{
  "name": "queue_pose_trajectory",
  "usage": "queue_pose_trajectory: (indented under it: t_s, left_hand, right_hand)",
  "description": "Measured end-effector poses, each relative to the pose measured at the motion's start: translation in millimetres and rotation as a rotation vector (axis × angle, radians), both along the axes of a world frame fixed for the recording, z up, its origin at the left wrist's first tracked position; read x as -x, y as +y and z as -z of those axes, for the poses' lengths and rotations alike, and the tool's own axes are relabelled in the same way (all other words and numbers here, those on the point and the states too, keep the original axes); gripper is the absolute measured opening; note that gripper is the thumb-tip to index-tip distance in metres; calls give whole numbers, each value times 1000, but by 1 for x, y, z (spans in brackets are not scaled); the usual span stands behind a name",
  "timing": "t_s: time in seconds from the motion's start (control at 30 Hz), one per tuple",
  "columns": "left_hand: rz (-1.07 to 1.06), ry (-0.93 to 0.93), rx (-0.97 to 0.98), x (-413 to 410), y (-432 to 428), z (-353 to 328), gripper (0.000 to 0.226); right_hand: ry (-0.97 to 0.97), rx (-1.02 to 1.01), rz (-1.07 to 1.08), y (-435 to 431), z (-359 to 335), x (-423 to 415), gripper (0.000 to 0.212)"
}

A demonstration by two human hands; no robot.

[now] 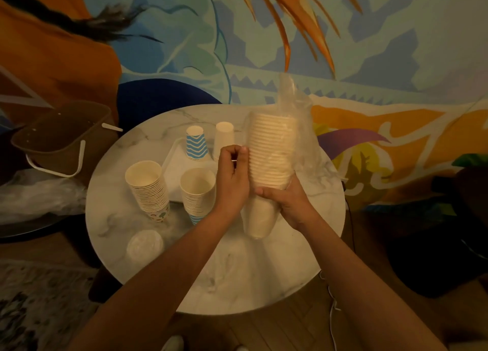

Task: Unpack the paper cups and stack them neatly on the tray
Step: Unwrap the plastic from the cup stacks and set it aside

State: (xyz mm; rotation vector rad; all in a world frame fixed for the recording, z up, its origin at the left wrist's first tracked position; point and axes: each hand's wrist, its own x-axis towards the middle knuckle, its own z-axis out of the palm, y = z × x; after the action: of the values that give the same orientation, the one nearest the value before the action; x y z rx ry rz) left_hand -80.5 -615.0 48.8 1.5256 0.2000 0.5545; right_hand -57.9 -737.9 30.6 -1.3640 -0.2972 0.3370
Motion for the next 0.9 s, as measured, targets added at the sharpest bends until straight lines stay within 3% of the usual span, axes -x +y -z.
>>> queue_pose_trajectory:
  t_s: [0.17, 0.37, 0.47, 0.57, 0.67, 0.8, 0.9]
  left_hand:
    - [6, 13, -129, 1, 8, 8, 22]
    - [198, 127, -297, 18, 6, 43, 24]
    - [86, 44, -398, 16, 15, 29, 24]
    - [41, -68, -157, 3, 20, -4, 26]
    - [78, 7, 49, -14, 16, -29, 28]
    - [-38, -16, 1, -20, 12, -20, 17]
    - [-52, -20, -36, -18, 14, -6, 28]
  right_hand:
    - [22, 28, 62, -4, -9, -6, 98]
    - [60, -81, 166, -7, -20, -9, 95]
    - [53, -50, 133, -8, -21, -10, 94]
    - [29, -10, 97, -7, -18, -10, 95]
    - [20, 28, 56, -5, -15, -11, 88]
    - [34, 33, 60, -4, -10, -13, 97]
    - [30, 48, 54, -5, -10, -14, 99]
